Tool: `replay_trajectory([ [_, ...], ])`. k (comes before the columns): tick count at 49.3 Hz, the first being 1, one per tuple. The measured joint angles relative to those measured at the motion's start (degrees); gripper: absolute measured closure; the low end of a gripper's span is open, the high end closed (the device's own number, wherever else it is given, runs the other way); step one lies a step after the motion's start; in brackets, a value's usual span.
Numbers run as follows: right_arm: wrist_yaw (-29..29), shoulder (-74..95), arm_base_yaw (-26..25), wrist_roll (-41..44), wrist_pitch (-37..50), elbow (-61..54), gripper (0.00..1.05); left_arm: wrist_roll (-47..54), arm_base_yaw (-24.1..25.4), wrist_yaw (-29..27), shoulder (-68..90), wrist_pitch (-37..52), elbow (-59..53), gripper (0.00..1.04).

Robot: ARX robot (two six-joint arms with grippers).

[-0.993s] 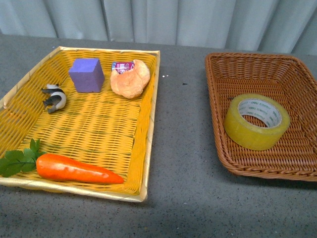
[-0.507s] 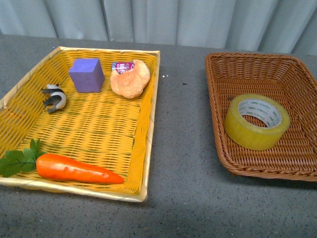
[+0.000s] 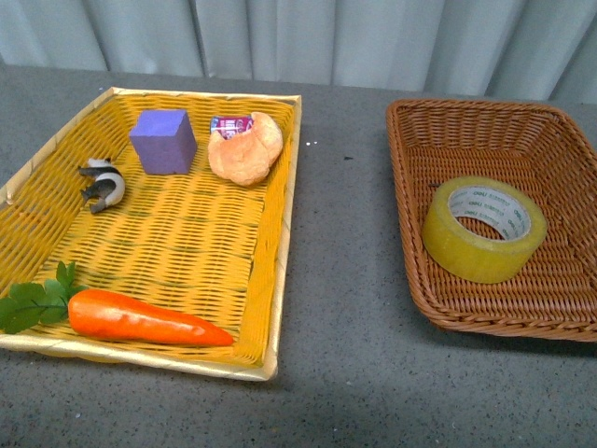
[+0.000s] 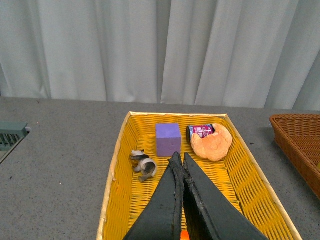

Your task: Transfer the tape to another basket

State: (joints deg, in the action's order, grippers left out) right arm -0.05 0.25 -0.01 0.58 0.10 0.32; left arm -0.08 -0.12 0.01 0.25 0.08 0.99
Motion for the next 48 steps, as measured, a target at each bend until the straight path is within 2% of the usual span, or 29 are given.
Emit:
replay_trajectory([
  [4, 0.0, 0.0, 0.0, 0.0, 0.0, 0.0, 1.03, 0.0, 0.0, 0.0, 0.0, 0.0, 0.0, 0.98],
  [9, 0.0, 0.0, 0.0, 0.0, 0.0, 0.0, 0.8, 0.0, 0.0, 0.0, 0.0, 0.0, 0.0, 0.74],
  [19, 0.0, 0.0, 0.0, 0.0, 0.0, 0.0, 0.5, 0.0, 0.0, 0.0, 0.0, 0.0, 0.0, 0.43],
  [29, 0.0, 0.0, 0.0, 0.0, 0.0, 0.0, 0.11, 0.0, 0.0, 0.0, 0.0, 0.0, 0.0, 0.05],
  [31, 0.0, 0.0, 0.0, 0.0, 0.0, 0.0, 0.07, 0.0, 0.0, 0.0, 0.0, 0.0, 0.0, 0.06],
  [35, 0.0, 0.0, 0.0, 0.0, 0.0, 0.0, 0.1, 0.0, 0.0, 0.0, 0.0, 0.0, 0.0, 0.07],
  [48, 0.0, 0.0, 0.0, 0.0, 0.0, 0.0, 0.09, 0.0, 0.0, 0.0, 0.0, 0.0, 0.0, 0.06],
])
